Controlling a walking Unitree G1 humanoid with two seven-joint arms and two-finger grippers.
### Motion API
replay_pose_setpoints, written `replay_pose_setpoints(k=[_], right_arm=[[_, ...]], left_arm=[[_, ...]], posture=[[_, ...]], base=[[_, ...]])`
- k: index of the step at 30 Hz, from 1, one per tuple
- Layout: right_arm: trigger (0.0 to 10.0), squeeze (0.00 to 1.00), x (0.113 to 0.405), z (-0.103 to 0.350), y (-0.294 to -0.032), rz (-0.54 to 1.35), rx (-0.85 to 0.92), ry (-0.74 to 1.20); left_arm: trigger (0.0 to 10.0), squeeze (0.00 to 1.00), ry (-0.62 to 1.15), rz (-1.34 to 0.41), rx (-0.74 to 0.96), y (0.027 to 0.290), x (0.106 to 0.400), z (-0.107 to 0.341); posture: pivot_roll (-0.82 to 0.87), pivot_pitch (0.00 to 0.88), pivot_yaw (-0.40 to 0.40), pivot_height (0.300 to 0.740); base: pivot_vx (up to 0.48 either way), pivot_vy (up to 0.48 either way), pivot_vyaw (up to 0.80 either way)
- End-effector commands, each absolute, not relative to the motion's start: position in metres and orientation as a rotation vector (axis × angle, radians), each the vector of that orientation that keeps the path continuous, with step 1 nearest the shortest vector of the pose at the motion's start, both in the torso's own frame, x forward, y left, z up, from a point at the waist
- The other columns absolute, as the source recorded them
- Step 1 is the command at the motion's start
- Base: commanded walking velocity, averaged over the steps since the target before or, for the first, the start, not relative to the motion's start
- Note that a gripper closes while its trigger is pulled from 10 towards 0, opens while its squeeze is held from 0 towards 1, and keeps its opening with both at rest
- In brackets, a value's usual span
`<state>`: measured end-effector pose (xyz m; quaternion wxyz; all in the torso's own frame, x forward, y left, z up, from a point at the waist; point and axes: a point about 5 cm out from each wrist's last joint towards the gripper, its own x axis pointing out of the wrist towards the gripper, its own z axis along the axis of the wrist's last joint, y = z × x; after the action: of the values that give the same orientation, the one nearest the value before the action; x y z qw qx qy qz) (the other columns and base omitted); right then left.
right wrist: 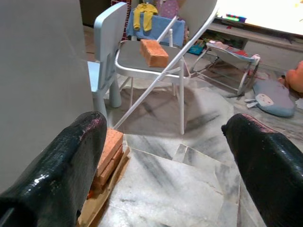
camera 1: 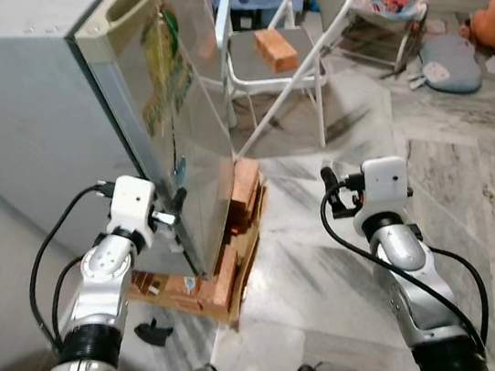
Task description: Restocking fridge
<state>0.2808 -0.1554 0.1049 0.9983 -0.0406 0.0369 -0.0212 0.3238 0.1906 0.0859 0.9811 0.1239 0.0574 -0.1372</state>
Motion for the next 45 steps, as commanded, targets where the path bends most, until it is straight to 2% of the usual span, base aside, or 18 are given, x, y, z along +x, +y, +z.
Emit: replay_pose_setpoints(k=[1, 13, 22, 27, 34, 45], right_arm=[[10.0, 0.00, 0.283, 0.106, -0.154, -0.037, -0.073, 0.069], [10.0, 0.00, 0.290, 0.109, -0.152, -0.026, -0.077, 0.053], [10.0, 0.00, 0.291, 0.108, -0.151, -0.015, -0.080, 0.052], [10.0, 0.00, 0.293, 0.108, -0.151, -0.012, -0.080, 0.051], [10.0, 0.00, 0.296, 0.108, -0.145, 0.002, -0.073, 0.053], [10.0, 0.00, 0.301, 0.114, -0.149, -0.017, -0.082, 0.028]], left_arm=[[10.0, 0.00, 0.104, -0.259, 0.248, 0.194, 0.328, 0.090], [10.0, 0.00, 0.059, -0.325, 0.229, 0.176, 0.344, 0.109], [10.0, 0.00, 0.083, -0.357, 0.222, 0.177, 0.331, 0.100], [10.0, 0.00, 0.099, -0.357, 0.236, 0.182, 0.314, 0.090], [10.0, 0.00, 0.105, -0.319, 0.227, 0.185, 0.328, 0.095], [10.0, 0.00, 0.088, -0.426, 0.226, 0.161, 0.337, 0.103]], posture=[[0.10, 0.078, -0.010, 0.740], [0.09, 0.063, -0.014, 0.740], [0.09, 0.052, -0.015, 0.740], [0.10, 0.056, -0.018, 0.740], [0.10, 0.061, -0.026, 0.740], [0.07, 0.066, -0.008, 0.740]], base=[[0.000, 0.000, 0.00], [0.000, 0.000, 0.00], [0.000, 0.000, 0.00], [0.000, 0.000, 0.00], [0.000, 0.000, 0.00], [0.000, 0.000, 0.00]])
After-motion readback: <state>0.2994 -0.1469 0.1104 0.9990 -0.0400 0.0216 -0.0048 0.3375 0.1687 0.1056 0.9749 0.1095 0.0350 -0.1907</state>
